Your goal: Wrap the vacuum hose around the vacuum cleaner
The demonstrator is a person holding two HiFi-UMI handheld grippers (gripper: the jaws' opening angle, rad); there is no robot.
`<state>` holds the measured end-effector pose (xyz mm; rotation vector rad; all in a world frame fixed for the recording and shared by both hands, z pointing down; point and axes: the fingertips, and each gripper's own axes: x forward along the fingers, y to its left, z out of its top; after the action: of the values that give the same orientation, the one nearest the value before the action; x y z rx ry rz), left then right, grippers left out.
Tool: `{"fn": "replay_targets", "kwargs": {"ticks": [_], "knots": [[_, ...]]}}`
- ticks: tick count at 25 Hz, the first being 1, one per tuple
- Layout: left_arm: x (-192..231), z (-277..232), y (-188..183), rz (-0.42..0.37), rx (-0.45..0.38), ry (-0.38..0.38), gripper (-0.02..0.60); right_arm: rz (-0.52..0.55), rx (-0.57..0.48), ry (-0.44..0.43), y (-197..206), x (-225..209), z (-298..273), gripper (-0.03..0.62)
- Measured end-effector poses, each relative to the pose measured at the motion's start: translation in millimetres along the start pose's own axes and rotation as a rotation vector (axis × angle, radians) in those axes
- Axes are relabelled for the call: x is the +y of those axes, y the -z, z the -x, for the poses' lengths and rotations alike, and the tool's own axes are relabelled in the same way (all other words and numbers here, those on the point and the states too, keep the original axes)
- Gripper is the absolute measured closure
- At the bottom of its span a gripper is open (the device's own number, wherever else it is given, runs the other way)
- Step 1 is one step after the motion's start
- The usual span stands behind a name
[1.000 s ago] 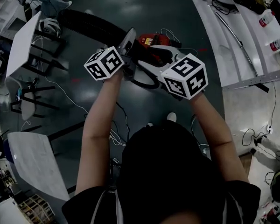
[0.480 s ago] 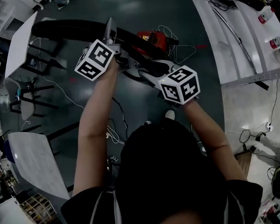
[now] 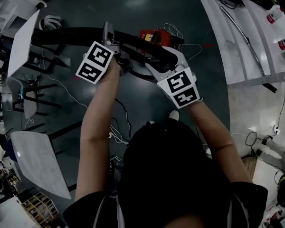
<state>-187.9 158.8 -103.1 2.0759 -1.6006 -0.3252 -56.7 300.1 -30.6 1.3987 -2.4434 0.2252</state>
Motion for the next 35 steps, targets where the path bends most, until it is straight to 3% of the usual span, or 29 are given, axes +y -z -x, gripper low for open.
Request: {"fn": "replay_targets", "kwargs": {"ticks": [2, 6, 11, 16, 18, 25, 29, 35], "knots": [[-2, 2, 4, 0.004, -0.001, -0.014, 0.345, 0.093, 0.059, -0.017, 11, 1, -12, 0.246], [-7, 7, 7, 0.081, -0.017, -0.052, 0.355, 0.163, 0.115, -0.036, 29, 0, -28, 0.173], [-14, 12, 18, 0.251, -0.022, -0.077, 0.383, 0.215, 0.155, 0.017, 54, -8, -41, 0.128], [-6, 24, 44, 0.509, -0.021, -0.132, 0.399, 0.278, 0.176, 0.137, 69, -31, -46, 0.093], [-2, 26, 52, 0.568, -0.026, -0.140, 0.404, 0.309, 0.206, 0.166, 77, -35, -52, 0.090], [-11, 12, 51, 0.548, -0.007, -0.079, 0.408, 0.375, 0.246, 0.309, 76, -63, -68, 0.096], [-14, -5, 52, 0.545, 0.027, -0.040, 0.408, 0.385, 0.266, 0.314, 71, -79, -78, 0.114], [-9, -36, 63, 0.616, 0.077, -0.028, 0.408, 0.521, 0.335, 0.358, 70, -102, -100, 0.111]]}}
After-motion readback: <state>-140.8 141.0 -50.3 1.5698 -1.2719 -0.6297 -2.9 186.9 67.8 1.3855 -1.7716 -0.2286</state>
